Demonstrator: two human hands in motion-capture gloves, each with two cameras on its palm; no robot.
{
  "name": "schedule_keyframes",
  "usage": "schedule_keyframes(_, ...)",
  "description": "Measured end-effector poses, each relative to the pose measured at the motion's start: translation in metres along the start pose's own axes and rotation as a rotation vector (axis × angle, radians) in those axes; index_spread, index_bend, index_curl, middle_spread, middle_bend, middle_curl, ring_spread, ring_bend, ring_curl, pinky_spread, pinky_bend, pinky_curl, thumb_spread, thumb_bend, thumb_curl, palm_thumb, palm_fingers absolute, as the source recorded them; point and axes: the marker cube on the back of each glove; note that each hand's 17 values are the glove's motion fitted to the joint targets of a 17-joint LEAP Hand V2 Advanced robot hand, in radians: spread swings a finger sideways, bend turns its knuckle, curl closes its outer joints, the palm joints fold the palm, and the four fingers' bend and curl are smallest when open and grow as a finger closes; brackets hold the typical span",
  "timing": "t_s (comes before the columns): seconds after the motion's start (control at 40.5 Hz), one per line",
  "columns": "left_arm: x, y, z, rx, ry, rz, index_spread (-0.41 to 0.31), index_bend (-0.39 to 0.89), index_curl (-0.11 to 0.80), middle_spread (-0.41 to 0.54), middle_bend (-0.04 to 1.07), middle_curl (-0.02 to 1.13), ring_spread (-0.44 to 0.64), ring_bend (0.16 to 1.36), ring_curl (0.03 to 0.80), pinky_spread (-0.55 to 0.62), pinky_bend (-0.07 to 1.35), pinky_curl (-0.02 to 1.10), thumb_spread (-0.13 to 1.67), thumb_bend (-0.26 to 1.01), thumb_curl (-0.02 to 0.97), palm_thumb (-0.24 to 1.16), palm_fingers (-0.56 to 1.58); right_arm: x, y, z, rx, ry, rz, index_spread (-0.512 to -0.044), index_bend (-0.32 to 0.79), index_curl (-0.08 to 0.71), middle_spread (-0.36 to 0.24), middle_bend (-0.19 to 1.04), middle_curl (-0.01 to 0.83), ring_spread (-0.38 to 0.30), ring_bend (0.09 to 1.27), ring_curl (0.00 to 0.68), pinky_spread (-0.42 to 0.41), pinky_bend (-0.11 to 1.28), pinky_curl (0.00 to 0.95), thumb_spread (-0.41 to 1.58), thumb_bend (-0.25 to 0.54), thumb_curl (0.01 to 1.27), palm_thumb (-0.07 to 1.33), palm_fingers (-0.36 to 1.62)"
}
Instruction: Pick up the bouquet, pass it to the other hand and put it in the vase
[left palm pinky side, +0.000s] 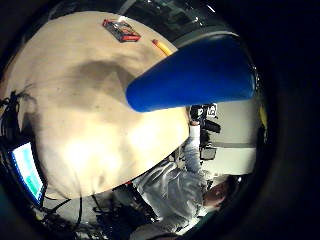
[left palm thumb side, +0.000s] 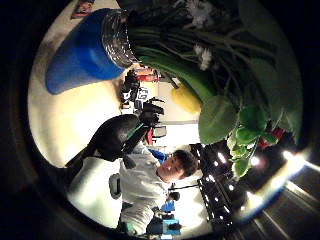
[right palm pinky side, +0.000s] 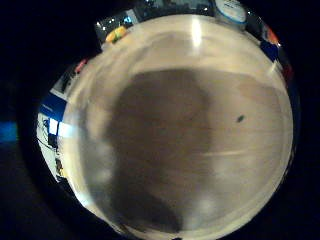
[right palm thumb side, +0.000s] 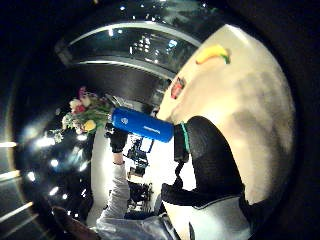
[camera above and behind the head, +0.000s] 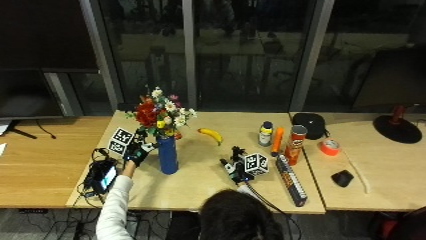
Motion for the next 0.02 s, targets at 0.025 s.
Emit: schedule_keyframes(0.025,-0.0005,-0.0029,-0.0013,0.038,-0.015,0.007,0.150,0.08,0.150,0.451,0.18,0.30,0.51,0.52,0.268,0.51,0.32,0.30,0.86,-0.03,0.410,0.46,-0.16,0.0005,0.0002,-0.0003,0.002,0.002,0.006,-0.369,0.17,0.290,-0.028,0.20,0.333,0.059,0.31,0.275,0.263,0.32,0.311,1.14,-0.021,0.41,0.58,0.23)
